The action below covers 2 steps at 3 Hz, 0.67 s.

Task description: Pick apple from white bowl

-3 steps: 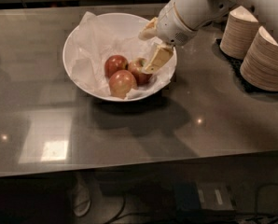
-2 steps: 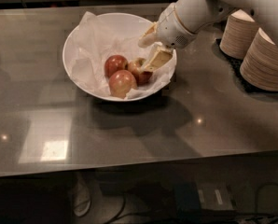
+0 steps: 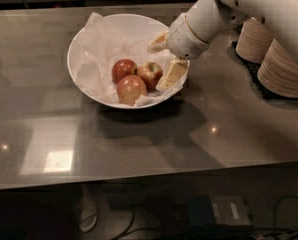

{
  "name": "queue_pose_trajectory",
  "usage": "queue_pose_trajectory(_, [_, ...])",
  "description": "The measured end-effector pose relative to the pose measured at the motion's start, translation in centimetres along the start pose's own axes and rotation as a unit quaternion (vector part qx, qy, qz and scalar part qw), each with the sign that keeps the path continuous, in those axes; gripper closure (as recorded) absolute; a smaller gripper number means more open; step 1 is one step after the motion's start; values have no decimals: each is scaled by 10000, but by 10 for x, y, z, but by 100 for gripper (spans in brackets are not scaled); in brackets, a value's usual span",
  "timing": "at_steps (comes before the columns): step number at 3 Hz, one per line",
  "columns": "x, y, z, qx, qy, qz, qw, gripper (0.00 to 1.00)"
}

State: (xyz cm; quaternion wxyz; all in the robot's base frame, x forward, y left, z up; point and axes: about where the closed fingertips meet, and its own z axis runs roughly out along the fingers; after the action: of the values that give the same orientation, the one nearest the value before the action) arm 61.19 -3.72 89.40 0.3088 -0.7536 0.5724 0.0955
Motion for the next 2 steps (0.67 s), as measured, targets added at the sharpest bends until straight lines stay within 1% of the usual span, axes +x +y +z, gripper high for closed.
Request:
queue_pose_trajectory(1, [-4, 3, 4, -143, -13, -242, 9996, 28])
queue_pose_trajectory(2, [-12, 2, 11, -263, -65, -442, 9987, 28])
